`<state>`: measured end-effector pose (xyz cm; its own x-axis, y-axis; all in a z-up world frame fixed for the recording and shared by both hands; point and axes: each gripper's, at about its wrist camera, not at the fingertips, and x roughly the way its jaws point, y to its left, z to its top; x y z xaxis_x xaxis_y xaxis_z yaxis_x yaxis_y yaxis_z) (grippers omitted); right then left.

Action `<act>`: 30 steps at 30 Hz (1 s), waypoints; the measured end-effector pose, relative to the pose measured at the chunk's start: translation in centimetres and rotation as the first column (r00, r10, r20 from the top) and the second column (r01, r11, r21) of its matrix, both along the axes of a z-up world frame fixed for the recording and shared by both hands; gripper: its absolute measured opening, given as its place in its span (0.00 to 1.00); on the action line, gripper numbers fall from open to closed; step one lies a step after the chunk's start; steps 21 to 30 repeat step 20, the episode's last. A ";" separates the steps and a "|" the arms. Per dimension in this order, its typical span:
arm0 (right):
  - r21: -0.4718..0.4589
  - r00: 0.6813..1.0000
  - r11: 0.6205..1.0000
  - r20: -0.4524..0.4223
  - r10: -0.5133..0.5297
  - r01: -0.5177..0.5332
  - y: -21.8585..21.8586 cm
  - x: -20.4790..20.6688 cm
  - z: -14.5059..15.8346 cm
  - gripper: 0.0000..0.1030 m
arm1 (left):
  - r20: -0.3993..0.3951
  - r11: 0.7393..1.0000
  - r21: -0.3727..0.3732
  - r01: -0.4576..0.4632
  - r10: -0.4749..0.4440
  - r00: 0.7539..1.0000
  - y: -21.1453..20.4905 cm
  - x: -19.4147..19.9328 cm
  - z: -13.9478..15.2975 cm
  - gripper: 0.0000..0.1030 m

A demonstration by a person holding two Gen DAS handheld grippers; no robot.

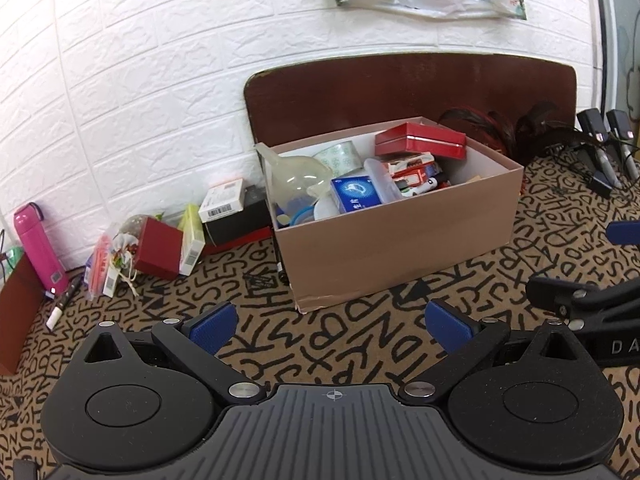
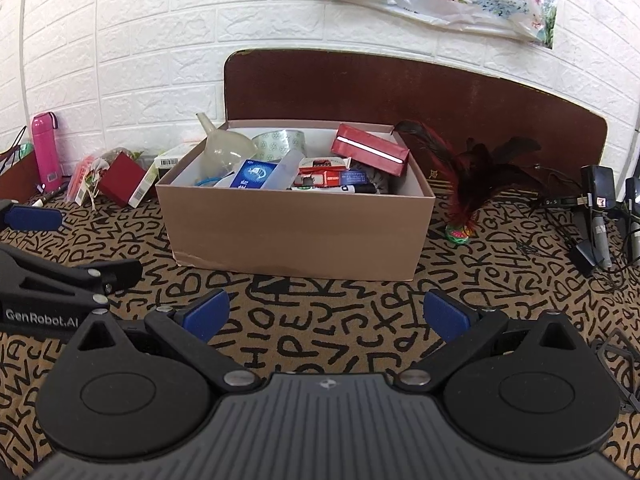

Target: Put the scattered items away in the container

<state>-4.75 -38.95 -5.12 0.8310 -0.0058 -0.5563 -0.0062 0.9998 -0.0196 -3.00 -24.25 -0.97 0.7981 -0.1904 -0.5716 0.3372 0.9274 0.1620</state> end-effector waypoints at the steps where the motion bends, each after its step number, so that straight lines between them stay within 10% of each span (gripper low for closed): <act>1: 0.000 1.000 1.000 -0.004 0.001 -0.001 0.1 0.1 0.0 1.00 | 0.000 1.000 -0.001 -0.003 0.003 1.000 0.0 0.0 0.1 1.00; 30: -0.006 1.000 1.000 -0.016 0.006 -0.006 0.2 0.4 -0.2 1.00 | -0.013 0.998 -0.058 -0.026 0.025 1.000 0.6 0.1 0.1 1.00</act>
